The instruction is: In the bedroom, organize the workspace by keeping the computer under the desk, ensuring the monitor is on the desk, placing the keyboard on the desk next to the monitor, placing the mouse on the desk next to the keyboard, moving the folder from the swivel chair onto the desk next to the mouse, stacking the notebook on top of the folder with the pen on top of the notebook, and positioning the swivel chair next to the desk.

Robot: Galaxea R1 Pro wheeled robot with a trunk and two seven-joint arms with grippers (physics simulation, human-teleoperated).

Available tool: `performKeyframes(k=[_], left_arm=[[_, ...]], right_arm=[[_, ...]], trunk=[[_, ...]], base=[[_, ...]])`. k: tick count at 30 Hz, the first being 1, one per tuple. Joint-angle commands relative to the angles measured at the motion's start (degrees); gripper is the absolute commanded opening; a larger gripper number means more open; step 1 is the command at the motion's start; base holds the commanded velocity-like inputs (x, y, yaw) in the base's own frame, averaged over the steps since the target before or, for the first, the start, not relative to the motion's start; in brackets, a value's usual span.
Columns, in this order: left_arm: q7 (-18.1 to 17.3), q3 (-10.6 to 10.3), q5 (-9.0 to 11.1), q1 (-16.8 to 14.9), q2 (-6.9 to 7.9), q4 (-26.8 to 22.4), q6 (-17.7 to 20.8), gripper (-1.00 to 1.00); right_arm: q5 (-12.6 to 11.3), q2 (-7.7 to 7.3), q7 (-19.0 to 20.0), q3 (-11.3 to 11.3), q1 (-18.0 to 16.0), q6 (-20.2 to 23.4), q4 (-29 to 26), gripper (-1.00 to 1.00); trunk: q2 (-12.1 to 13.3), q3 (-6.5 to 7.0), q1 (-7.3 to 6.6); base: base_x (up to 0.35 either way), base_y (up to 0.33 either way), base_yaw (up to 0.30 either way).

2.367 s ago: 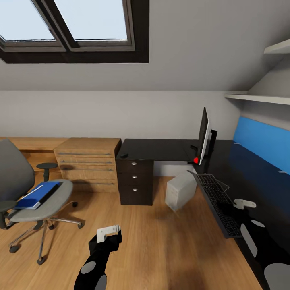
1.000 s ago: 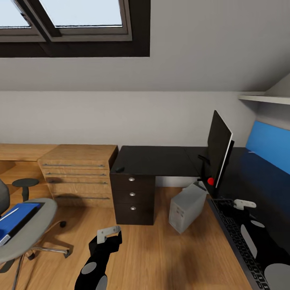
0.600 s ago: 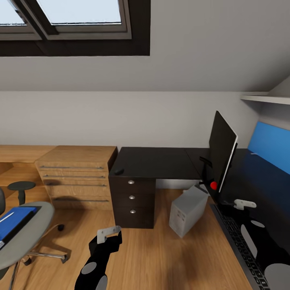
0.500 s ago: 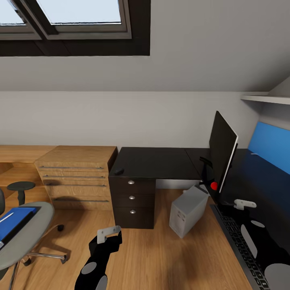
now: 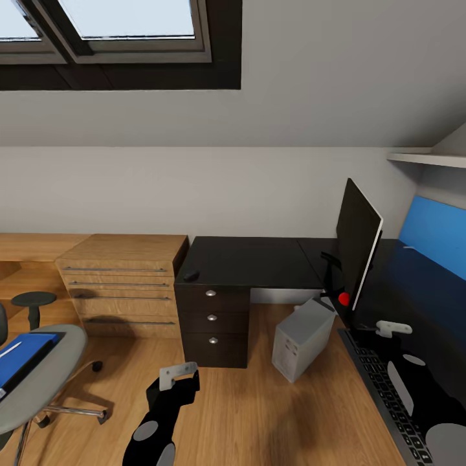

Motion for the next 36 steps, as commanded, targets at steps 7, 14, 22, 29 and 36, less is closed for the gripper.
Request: performKeyframes(k=[7,14,22,29,36], left_arm=[[0.48,-0.17,0.53,-0.05,-0.05,-0.42,0.13,1.0],[0.48,-0.19,0.54,-0.05,-0.01,-0.7,0.15,1.0],[0.48,-0.19,0.54,-0.05,0.0,-0.73,0.15,1.0],[0.48,-0.17,0.54,-0.05,0.02,-0.74,0.14,1.0],[0.48,-0.16,0.54,-0.05,0.02,-0.74,0.15,1.0]], right_arm=[[-0.44,-0.11,0.29,-0.14,-0.02,0.34,-0.01,1.0],[-0.34,-0.14,0.29,-0.14,-0.02,0.4,0.01,1.0],[1.14,-0.08,0.29,-0.13,-0.02,0.53,0.02,1.0],[2.36,-0.07,0.18,-0.14,-0.02,2.11,0.01,1.0],[2.67,-0.13,-0.1,-0.12,-0.02,4.38,0.01,1.0]], trunk=[[-0.04,-0.06,0.0],[-0.04,-0.06,0.0],[-0.04,-0.06,0.0],[-0.04,-0.06,0.0],[-0.04,-0.06,0.0]], base=[[0.0,0.0,0.0],[0.0,0.0,0.0],[0.0,0.0,0.0],[0.0,0.0,0.0],[0.0,0.0,0.0]])
